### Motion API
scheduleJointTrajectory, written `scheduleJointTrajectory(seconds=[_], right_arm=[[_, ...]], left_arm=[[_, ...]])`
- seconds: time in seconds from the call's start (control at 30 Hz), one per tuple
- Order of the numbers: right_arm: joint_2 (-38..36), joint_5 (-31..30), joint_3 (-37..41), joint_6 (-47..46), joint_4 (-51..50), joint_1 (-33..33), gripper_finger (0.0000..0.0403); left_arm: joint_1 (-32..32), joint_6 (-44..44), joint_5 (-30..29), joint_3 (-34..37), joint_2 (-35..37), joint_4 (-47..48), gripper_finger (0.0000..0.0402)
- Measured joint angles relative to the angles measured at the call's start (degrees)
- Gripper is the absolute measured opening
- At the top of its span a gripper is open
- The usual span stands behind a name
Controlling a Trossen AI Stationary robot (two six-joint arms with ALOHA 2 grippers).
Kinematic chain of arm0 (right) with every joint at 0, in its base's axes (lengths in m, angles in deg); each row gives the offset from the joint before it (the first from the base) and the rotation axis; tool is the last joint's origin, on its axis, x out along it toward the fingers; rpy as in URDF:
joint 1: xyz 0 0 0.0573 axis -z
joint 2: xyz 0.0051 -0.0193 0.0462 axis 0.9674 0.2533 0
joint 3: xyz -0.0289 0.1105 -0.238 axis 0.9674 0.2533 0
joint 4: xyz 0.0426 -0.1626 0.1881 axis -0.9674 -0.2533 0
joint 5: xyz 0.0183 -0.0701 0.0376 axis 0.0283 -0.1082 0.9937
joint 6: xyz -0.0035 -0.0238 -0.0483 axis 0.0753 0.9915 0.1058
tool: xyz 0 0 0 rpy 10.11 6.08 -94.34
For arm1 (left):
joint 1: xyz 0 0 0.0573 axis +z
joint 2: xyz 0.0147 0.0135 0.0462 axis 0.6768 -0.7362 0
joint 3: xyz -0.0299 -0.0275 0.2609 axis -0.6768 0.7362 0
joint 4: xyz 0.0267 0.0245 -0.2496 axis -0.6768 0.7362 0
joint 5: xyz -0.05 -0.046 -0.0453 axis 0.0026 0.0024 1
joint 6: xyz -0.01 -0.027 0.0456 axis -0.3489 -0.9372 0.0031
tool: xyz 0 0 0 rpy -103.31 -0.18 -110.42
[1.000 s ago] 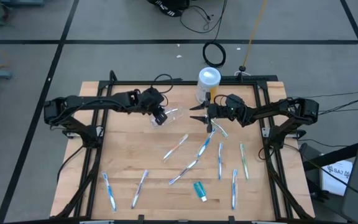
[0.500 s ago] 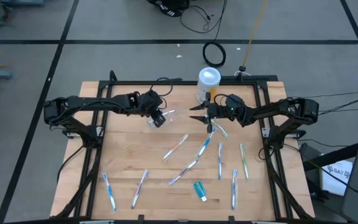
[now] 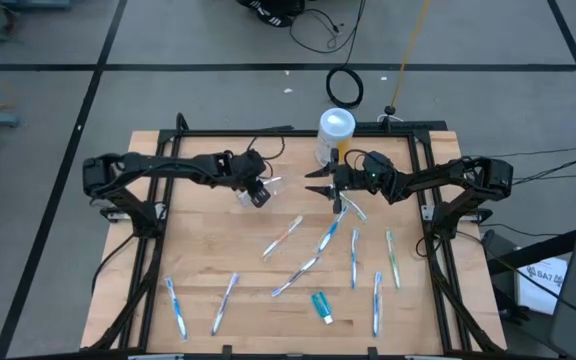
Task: Pick & Place toothbrushing station
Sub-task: Put the blue mouthwash into the transparent organizer
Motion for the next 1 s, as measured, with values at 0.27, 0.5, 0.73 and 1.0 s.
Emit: scheduleJointTrajectory(seconds=[0.27, 0.5, 0.73, 1.0], right_arm=[[0.0, 0.0, 0.0, -1.1, -0.7, 0.0, 0.0144], [0.0, 0.0, 0.0, -1.1, -3.0, 0.0, 0.0144], [0.0, 0.0, 0.0, -3.2, -3.1, 0.0, 0.0144], [0.0, 0.0, 0.0, -3.2, -3.0, 0.0, 0.0144]], left_arm=[[0.1, 0.6, -0.1, 0.1, 0.8, -1.2, 0.0113], [0.2, 0.8, -0.6, 0.1, 2.3, 0.4, 0.0113], [0.2, 0.9, -3.7, 0.1, 2.1, 0.1, 0.0113], [0.3, 3.2, -4.8, 0.1, 2.1, 0.2, 0.0113]])
